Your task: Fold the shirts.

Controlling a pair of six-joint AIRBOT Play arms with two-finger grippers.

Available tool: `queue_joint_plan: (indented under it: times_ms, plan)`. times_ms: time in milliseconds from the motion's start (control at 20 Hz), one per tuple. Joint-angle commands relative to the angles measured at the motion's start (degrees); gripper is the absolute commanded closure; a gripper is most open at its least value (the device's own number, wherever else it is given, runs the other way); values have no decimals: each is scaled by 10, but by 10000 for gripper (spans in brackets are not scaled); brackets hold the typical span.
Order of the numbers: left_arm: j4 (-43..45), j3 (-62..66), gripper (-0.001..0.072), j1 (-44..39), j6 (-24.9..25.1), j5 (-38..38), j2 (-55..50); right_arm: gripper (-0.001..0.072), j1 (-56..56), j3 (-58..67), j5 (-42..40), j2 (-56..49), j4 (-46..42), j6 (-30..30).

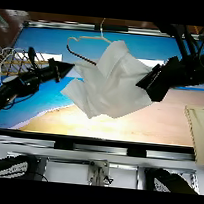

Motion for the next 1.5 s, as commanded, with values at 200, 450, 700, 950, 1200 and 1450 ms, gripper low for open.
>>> queue_joint_plan:
  times_ms: [200,450,700,950,1200,1450]
  plan:
    - [53,81,657,69,-40,1,-4,666,0,0,-26,0,37,-12]
    - [69,82,657,80,-65,1,-23,667,0,0,-59,0,69,-23]
    - [68,105,657,106,-65,6,-27,668,0,0,-56,0,64,-25]
    - [69,143,657,119,-65,-8,-27,668,-1,0,-42,0,15,-25]
    - [68,151,657,119,-65,-24,-27,667,-1,0,-42,0,-8,-25]
    - [68,176,657,120,-49,-56,-26,667,-1,0,-38,0,-55,-25]
